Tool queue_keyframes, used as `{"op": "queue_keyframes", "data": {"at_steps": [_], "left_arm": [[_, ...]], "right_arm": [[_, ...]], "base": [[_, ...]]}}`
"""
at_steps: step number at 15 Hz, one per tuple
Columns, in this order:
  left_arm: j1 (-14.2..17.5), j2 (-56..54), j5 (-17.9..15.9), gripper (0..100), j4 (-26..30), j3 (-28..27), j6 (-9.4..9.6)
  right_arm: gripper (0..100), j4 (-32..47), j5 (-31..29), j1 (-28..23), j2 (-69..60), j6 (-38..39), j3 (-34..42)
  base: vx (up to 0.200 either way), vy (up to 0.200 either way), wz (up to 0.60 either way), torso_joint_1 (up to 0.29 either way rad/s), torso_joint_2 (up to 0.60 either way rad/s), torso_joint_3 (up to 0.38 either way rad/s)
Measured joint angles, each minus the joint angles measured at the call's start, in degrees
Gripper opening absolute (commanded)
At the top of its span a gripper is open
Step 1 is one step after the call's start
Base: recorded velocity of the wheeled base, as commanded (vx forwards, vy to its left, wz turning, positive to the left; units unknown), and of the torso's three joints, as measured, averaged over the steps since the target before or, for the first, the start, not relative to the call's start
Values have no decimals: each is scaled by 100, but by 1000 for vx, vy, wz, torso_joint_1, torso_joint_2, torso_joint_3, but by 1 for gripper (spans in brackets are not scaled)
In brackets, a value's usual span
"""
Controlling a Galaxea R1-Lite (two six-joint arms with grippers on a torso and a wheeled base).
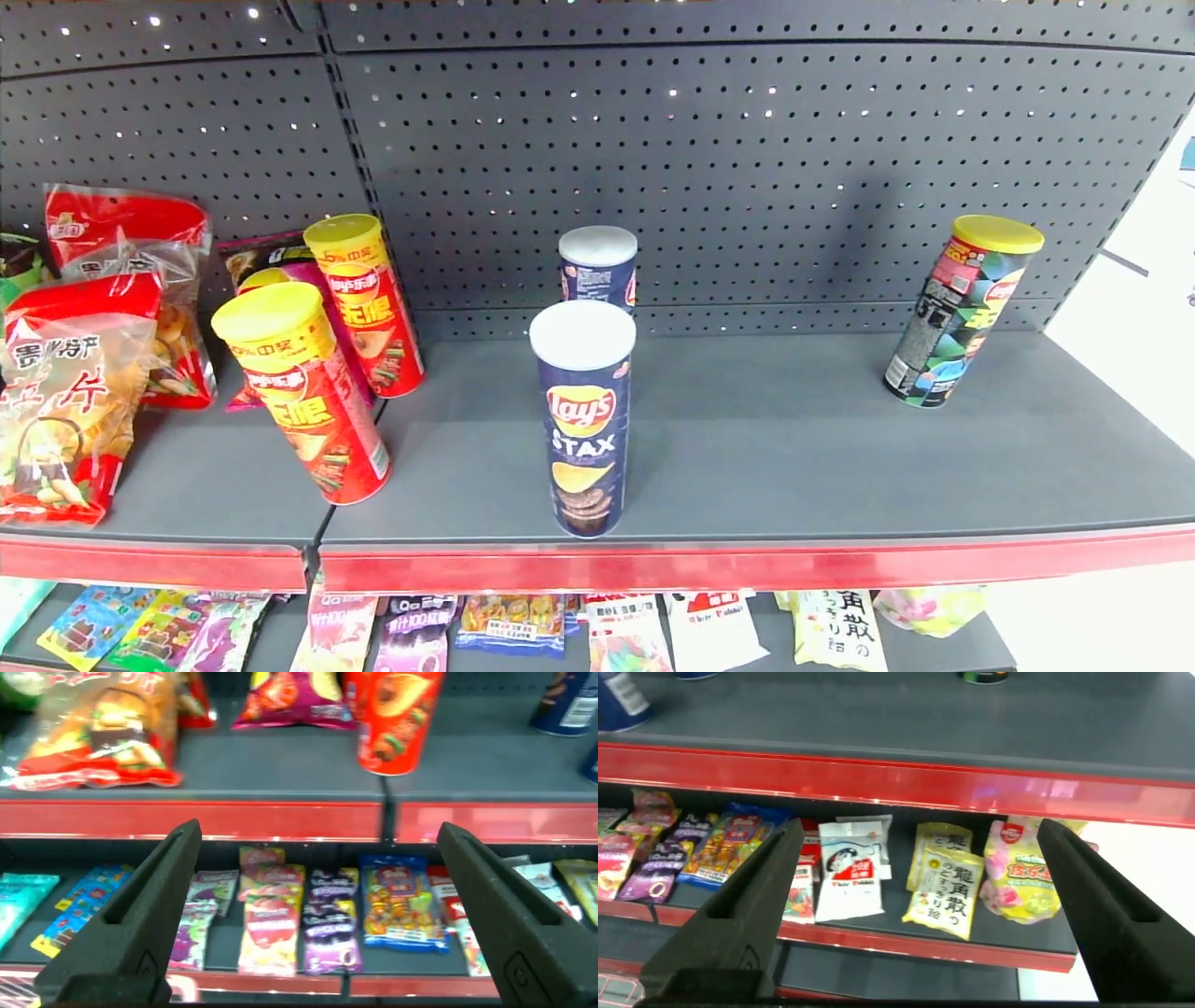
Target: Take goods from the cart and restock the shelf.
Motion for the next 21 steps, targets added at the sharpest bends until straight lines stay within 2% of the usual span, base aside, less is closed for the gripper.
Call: {"op": "queue_keyframes", "data": {"at_steps": [2, 6, 9, 21], "left_arm": [[-6, 2, 2, 100, 0, 0, 2], [-2, 0, 0, 100, 0, 0, 0], [2, 2, 0, 100, -2, 0, 0], [-2, 2, 2, 100, 0, 0, 2]], "right_arm": [[100, 0, 2, -2, 0, -2, 0], [100, 0, 2, -2, 5, -7, 0], [100, 0, 2, -2, 5, -7, 0], [100, 0, -6, -5, 7, -7, 0]], "base": [[0, 0, 0, 0, 0, 0], [-200, 0, 0, 8, 6, 0], [0, 0, 0, 0, 0, 0], [0, 0, 600, 4, 2, 2]]}}
